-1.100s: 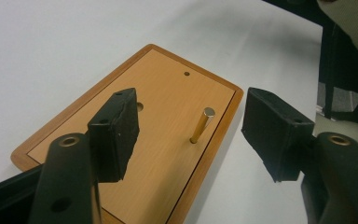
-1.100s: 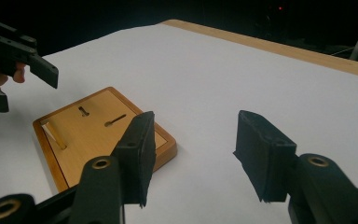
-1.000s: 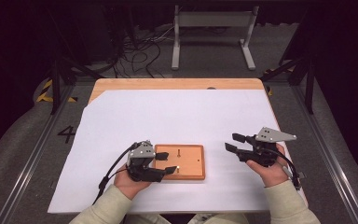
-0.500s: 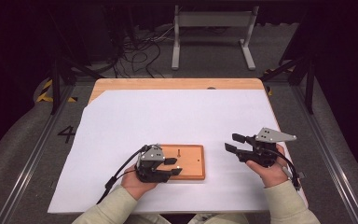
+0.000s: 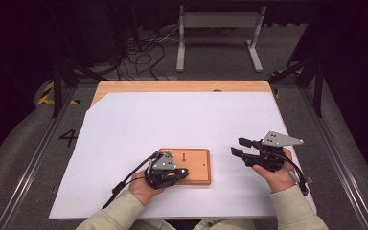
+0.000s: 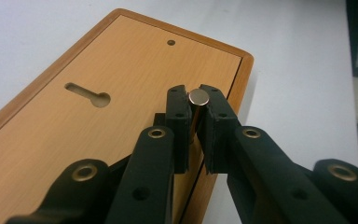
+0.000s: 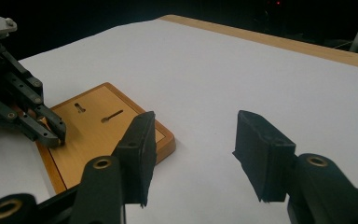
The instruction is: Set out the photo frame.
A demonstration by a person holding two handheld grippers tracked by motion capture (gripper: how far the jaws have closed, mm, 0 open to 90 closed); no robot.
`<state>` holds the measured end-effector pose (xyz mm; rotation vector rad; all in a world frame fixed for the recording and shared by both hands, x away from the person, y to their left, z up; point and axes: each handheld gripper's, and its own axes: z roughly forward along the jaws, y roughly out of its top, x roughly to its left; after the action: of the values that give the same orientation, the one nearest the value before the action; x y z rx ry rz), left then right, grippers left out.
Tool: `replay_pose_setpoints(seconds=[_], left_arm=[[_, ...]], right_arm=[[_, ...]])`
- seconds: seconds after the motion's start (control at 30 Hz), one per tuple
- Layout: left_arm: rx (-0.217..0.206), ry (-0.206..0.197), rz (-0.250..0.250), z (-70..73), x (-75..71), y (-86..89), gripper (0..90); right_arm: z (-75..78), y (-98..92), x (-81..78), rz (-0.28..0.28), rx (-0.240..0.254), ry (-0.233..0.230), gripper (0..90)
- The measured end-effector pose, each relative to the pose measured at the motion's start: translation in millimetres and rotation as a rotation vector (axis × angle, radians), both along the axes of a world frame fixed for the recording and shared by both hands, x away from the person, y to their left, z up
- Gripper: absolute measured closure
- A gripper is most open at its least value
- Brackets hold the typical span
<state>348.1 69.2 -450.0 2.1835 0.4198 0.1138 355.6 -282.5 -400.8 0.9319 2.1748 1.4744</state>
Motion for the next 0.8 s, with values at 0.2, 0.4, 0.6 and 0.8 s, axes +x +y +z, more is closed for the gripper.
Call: replay_pose_setpoints(seconds=[0.2, 0.4, 0.6, 0.8], left_arm=[[0.032, -0.056, 0.005, 0.6, -5.6, -2.3, 83.6], [0.044, -0.161, -0.004, -3.2, -12.9, -2.2, 83.8], [0.060, -0.265, -0.006, -6.5, -23.7, -2.6, 83.7], [0.078, -0.385, 0.002, -10.6, -37.3, -3.8, 83.6]], right_arm=[[-0.1, 0.0, 0.1, -0.001, 0.002, 0.002, 48.6], [-1.6, 0.7, 0.5, 0.000, -0.003, 0.006, 48.9], [-1.4, 2.9, -0.3, 0.009, -0.012, -0.002, 49.2], [-1.2, 6.4, -1.5, 0.026, -0.033, -0.014, 49.2]])
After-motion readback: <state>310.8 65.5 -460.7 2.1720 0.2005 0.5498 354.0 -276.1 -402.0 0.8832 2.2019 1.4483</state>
